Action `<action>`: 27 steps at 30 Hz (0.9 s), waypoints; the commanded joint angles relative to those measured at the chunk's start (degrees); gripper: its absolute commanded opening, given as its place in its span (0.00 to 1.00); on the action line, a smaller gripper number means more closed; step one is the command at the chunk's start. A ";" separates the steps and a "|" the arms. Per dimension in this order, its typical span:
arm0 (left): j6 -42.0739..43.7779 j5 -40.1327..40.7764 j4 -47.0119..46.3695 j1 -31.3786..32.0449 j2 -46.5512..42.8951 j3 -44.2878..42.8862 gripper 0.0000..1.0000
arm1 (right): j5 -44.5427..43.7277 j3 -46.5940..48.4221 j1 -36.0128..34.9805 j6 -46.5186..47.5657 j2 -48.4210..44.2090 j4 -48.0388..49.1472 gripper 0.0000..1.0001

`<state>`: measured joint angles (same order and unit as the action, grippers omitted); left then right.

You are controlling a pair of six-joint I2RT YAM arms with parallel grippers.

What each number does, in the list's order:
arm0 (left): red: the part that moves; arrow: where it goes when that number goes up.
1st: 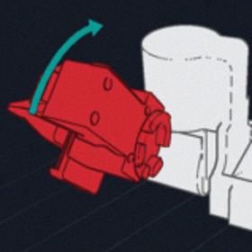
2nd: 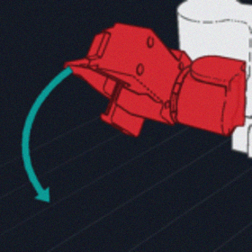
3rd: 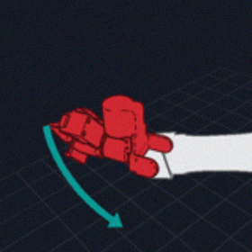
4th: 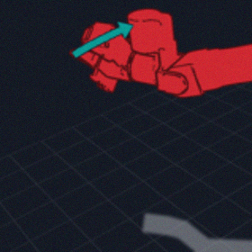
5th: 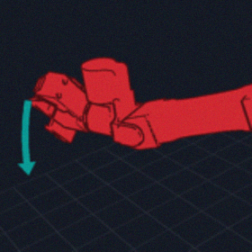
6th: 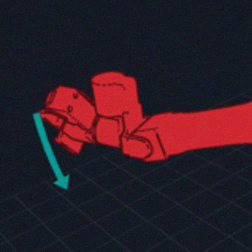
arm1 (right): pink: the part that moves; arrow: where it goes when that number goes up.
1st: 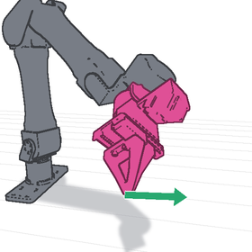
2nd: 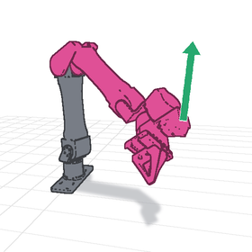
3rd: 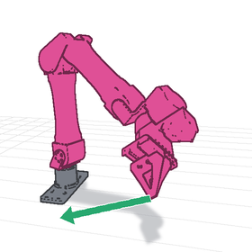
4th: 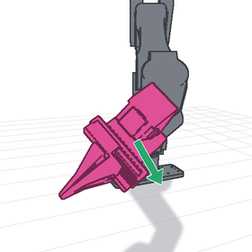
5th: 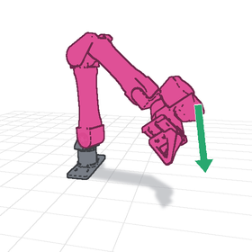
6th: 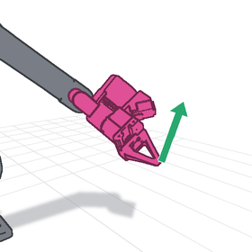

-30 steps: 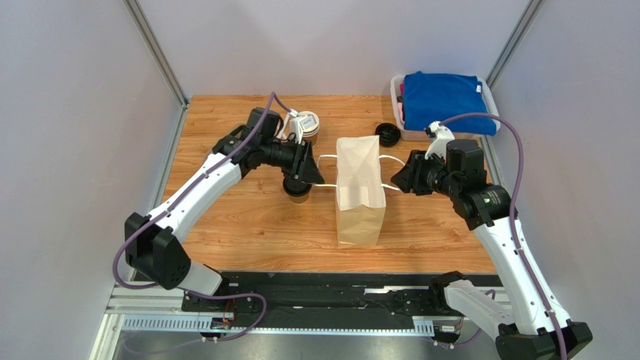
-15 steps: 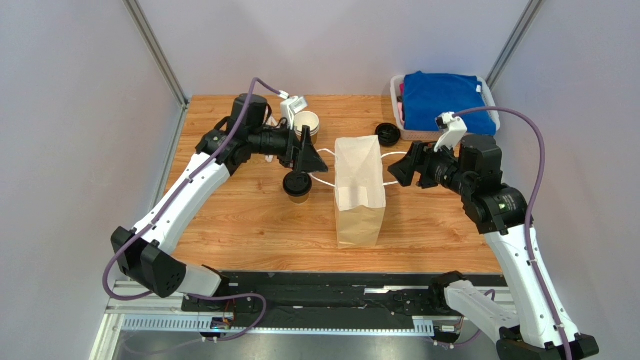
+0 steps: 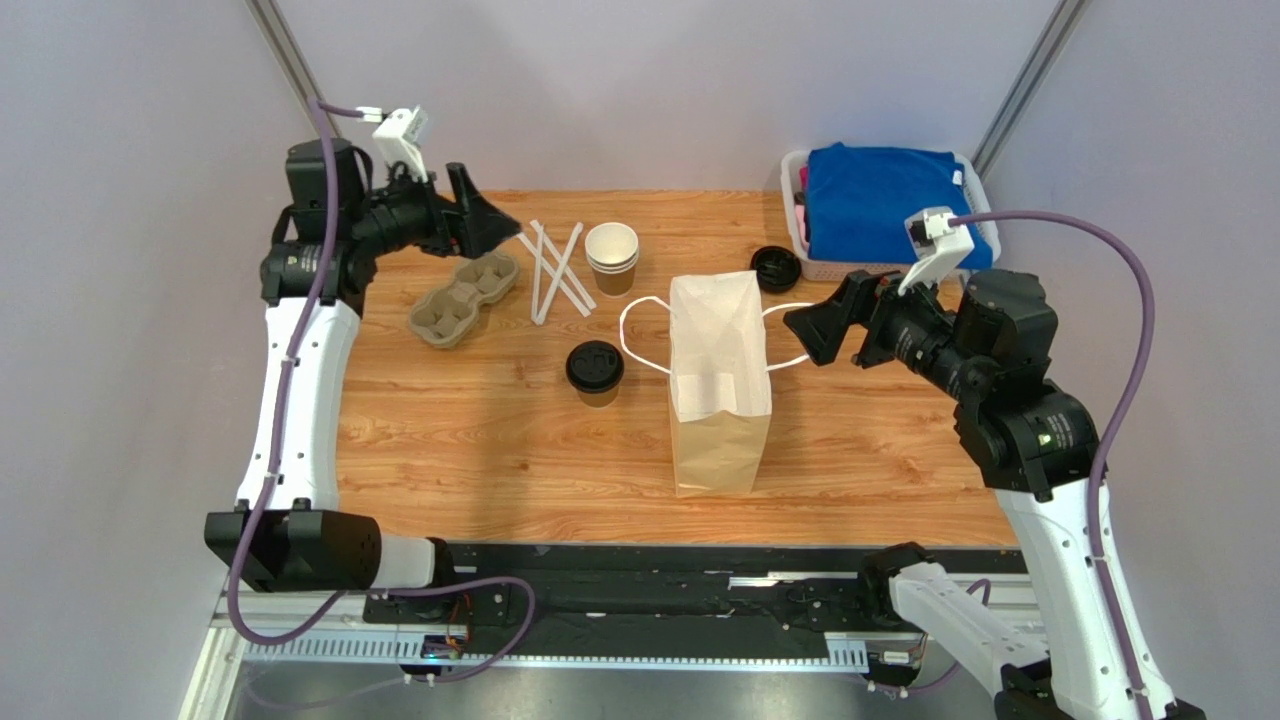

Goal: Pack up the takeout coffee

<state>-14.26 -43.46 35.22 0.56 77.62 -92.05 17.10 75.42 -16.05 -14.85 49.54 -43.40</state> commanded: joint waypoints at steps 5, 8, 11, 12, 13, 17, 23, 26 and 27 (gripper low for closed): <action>34.28 20.43 17.07 -3.28 11.22 -3.31 0.74 | -1.89 -0.62 0.15 4.74 -2.87 1.56 0.96; 40.00 21.84 18.38 -3.19 17.72 -5.41 0.62 | -3.13 -1.85 0.58 6.50 -3.31 2.00 0.97; 43.61 24.38 21.28 -3.19 26.41 -10.94 0.51 | -3.30 -2.47 1.46 7.29 -3.48 2.00 0.98; 44.31 25.09 21.73 -3.19 30.09 -12.35 0.49 | -3.39 -2.73 1.55 7.47 -3.48 2.00 0.98; 45.54 26.49 22.08 -2.93 31.78 -14.63 0.48 | -3.39 -2.82 1.55 7.82 -3.48 2.00 0.98; 48.27 29.40 22.70 -1.97 38.47 -19.65 0.44 | -3.22 -3.52 1.64 8.17 -3.13 1.91 0.99; 51.96 30.19 25.42 -0.82 45.76 -25.89 0.43 | -2.86 -4.14 1.99 7.91 -2.34 2.26 0.99; 52.75 30.37 26.21 -0.82 47.88 -26.86 0.43 | -2.95 -4.14 2.08 7.73 -2.17 2.35 0.99; 52.93 30.19 26.21 -0.82 48.23 -26.78 0.43 | -2.87 -4.14 2.25 7.73 -2.17 2.27 0.99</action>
<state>34.92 -13.58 59.07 -0.45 123.94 -116.44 14.61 71.35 -14.35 -7.81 47.48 -43.42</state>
